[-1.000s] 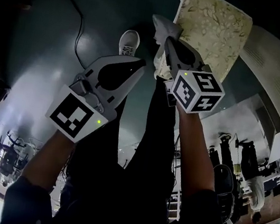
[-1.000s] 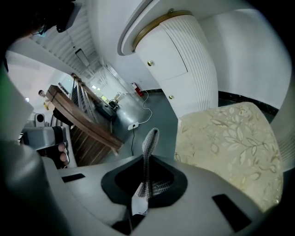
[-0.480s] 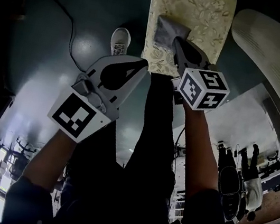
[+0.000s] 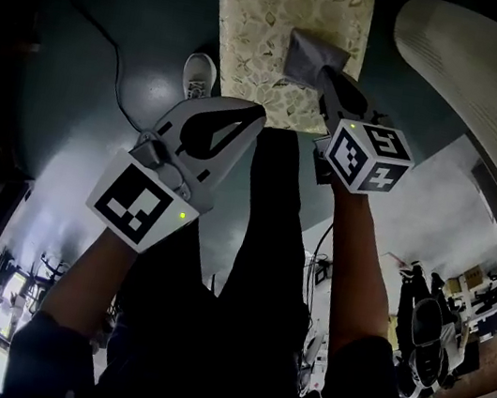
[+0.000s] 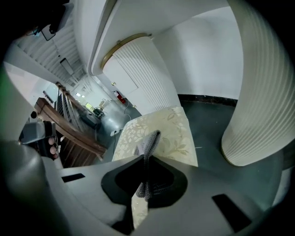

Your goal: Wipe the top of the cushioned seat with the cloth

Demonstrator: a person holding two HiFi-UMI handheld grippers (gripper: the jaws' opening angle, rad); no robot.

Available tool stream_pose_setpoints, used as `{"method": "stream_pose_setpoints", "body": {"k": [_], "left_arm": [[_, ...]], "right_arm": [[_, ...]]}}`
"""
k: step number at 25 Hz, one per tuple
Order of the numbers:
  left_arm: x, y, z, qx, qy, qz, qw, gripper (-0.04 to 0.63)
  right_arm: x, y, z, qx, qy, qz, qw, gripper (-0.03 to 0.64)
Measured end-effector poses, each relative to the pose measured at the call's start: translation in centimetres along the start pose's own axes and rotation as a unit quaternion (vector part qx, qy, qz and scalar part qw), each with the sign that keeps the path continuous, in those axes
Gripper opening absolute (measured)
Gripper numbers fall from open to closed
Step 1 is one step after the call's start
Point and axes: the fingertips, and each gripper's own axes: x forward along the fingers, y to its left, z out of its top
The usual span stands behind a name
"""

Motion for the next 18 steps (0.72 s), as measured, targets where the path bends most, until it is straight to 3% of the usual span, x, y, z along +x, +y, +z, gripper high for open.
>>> {"method": "stream_pose_setpoints", "body": {"k": [18], "left_arm": [[7.4,-4.2,2.8,0.018,0.021,-0.028,0.9992,0.006]], "right_arm": [[-6.0,-9.7,1.2,0.039,-0.016,-0.046,0.998,0.032]]}}
